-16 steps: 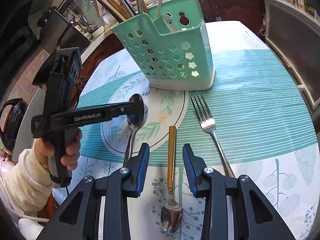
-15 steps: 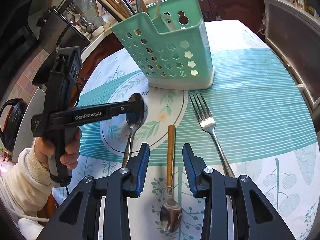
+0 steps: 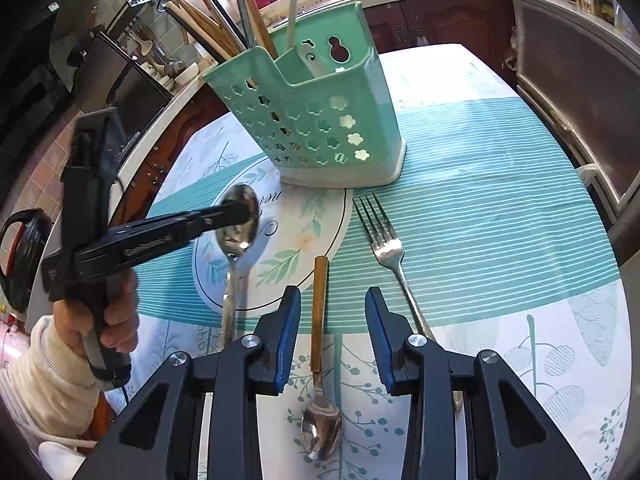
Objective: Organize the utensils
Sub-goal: 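Lift the large silver spoon with the left tool and drop it into the green holder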
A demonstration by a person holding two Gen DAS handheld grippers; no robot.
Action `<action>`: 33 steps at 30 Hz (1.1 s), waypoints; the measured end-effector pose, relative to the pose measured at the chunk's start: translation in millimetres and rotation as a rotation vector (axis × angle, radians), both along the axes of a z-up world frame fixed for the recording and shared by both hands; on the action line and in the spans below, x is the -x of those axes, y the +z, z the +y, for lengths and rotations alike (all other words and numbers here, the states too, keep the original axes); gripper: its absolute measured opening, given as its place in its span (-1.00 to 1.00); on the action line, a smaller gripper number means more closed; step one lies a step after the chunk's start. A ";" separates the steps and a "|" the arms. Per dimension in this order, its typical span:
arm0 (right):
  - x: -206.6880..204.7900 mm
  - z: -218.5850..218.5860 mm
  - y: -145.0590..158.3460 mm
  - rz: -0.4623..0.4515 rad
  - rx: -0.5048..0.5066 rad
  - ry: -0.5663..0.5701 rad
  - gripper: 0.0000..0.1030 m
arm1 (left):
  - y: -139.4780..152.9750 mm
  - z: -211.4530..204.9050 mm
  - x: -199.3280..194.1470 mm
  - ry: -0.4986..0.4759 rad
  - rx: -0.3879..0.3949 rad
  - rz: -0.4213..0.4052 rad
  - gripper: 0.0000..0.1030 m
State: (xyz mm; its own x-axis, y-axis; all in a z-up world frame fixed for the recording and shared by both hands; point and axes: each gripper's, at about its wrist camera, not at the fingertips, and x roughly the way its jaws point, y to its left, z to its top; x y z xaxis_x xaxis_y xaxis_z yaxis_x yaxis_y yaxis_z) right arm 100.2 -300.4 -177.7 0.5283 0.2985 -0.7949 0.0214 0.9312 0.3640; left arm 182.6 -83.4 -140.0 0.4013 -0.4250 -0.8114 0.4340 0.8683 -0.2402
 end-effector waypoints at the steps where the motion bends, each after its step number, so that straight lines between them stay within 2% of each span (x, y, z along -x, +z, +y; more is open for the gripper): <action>1: 0.1 1.4 1.2 -0.004 -0.005 0.009 -0.33 | 5.6 -0.9 4.1 0.010 0.000 -0.019 -0.97; 7: 0.2 9.4 9.2 -0.021 0.048 0.038 -0.33 | 42.8 4.8 34.0 0.061 -0.009 -0.130 -0.97; 10: -2.4 4.5 5.4 0.027 0.085 0.039 -0.35 | 64.5 4.7 51.2 0.084 -0.011 -0.203 -0.97; 14: -1.0 -8.7 -2.2 0.066 0.068 0.014 -0.37 | 90.1 3.9 63.5 0.094 0.014 -0.257 -0.97; 18: 5.9 -13.2 -2.9 0.061 0.053 0.004 -0.37 | 114.5 -2.1 69.7 0.095 0.022 -0.305 -0.97; 25: 10.4 -14.7 8.1 0.028 0.057 0.003 -0.38 | 173.2 -27.4 82.5 0.081 0.046 -0.462 -0.97; 33: 9.0 -25.5 19.0 0.013 0.070 -0.010 -0.38 | 213.6 -68.6 78.5 0.083 0.024 -0.634 -0.97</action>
State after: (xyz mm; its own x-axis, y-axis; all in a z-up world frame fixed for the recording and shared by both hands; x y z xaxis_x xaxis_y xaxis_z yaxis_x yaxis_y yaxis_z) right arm 91.2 -325.9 -158.7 0.5208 0.2364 -0.8203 0.0349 0.9542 0.2971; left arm 104.2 -151.9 73.6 0.8326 -0.3868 -0.3964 0.4296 0.9027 0.0216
